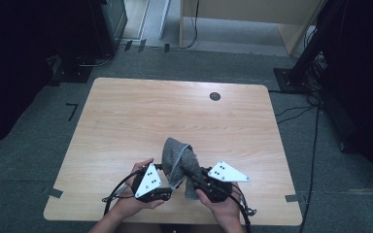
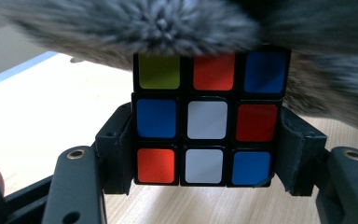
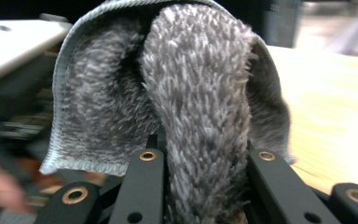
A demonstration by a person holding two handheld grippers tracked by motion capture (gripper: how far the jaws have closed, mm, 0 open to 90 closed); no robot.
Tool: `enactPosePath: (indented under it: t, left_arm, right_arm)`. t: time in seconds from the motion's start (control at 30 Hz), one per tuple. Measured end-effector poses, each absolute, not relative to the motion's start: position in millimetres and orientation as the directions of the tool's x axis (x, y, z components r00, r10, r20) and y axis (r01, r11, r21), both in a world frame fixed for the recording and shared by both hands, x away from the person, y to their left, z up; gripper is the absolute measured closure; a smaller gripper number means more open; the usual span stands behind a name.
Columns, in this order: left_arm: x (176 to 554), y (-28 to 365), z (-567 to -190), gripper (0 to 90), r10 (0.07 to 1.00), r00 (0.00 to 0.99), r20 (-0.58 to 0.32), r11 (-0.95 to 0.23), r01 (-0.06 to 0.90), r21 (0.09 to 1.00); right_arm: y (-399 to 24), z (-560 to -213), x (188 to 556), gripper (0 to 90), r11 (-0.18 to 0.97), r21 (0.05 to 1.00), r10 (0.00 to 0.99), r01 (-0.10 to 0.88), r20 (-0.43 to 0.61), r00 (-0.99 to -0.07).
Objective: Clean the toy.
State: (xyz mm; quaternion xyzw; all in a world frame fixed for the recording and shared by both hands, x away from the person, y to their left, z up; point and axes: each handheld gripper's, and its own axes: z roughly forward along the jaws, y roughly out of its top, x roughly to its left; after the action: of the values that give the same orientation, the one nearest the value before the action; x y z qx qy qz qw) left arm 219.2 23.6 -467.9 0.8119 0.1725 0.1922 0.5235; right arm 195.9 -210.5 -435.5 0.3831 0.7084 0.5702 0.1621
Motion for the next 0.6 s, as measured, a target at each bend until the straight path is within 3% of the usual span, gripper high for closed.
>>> enactPosePath:
  t: [0.13, 0.37, 0.53, 0.6]
  left_arm:
    - [220, 25, -467, 34.5, 0.481, 0.869, 0.117, -0.38, 0.086, 0.921]
    - [217, 19, -470, 34.5, 0.471, 0.871, 0.137, -0.405, 0.075, 0.911]
    - [220, 25, -466, 34.6, 0.484, 0.867, 0.116, -0.375, 0.086, 0.923]
    - [220, 25, -466, 34.6, 0.478, 0.871, 0.115, -0.378, 0.086, 0.922]
  right_arm:
    - [-224, -439, 202, 75.8, 0.02, 0.917, 0.758, 0.4, 0.247, -0.603]
    - [-200, -430, 188, 75.4, 0.089, 0.944, 0.695, 0.319, 0.171, -0.698]
    - [-221, -437, 199, 75.9, 0.045, 0.925, 0.769, 0.377, 0.209, -0.604]
    - [-218, -433, 196, 75.8, 0.024, 0.926, 0.747, 0.376, 0.233, -0.623]
